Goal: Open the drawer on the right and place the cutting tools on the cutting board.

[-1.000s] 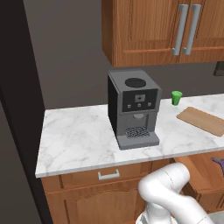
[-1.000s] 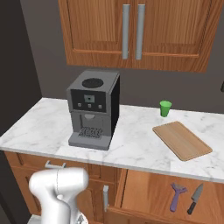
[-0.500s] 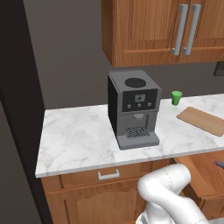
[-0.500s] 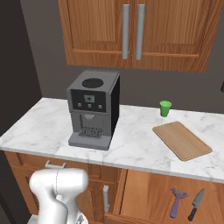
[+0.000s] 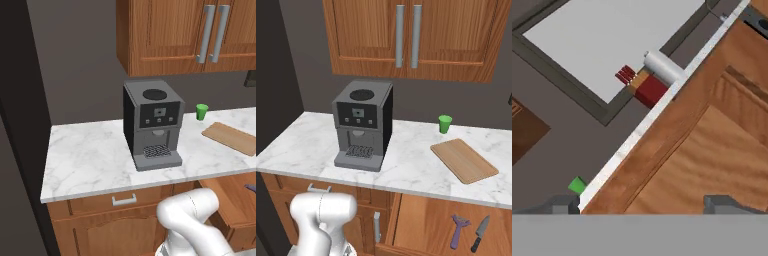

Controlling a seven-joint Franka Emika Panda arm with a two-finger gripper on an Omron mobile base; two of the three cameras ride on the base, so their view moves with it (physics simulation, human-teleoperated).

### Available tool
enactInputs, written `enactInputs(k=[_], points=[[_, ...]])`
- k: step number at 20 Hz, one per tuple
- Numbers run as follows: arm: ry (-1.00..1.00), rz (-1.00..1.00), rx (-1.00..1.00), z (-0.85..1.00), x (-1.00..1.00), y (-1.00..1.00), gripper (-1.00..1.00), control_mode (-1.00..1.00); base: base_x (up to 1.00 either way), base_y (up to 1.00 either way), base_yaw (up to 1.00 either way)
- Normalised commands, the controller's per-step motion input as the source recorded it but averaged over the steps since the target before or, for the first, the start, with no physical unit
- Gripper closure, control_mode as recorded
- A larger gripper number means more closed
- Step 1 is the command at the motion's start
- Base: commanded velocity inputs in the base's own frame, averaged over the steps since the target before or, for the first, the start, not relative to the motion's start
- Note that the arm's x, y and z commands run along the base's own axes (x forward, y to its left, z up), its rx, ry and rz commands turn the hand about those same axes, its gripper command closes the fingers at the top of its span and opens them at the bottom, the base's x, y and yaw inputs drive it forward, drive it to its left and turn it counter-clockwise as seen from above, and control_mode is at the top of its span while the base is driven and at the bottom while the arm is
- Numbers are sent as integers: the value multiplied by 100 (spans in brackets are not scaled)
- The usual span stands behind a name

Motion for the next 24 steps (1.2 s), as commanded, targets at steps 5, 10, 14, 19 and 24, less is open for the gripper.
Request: enactInputs(k=[5, 10, 14, 19, 24], points=[[0, 0, -27, 100, -21, 8, -100, -100, 0, 0, 0], [7, 0, -28, 100, -3, 26, -100, -100, 0, 0, 0], [27, 0, -27, 100, 5, 40, -100, -100, 0, 0, 0], [48, 0, -28, 80, 34, 49, -100, -100, 0, 0, 0], [62, 0, -26, 44, 66, 48, -100, -100, 0, 0, 0]])
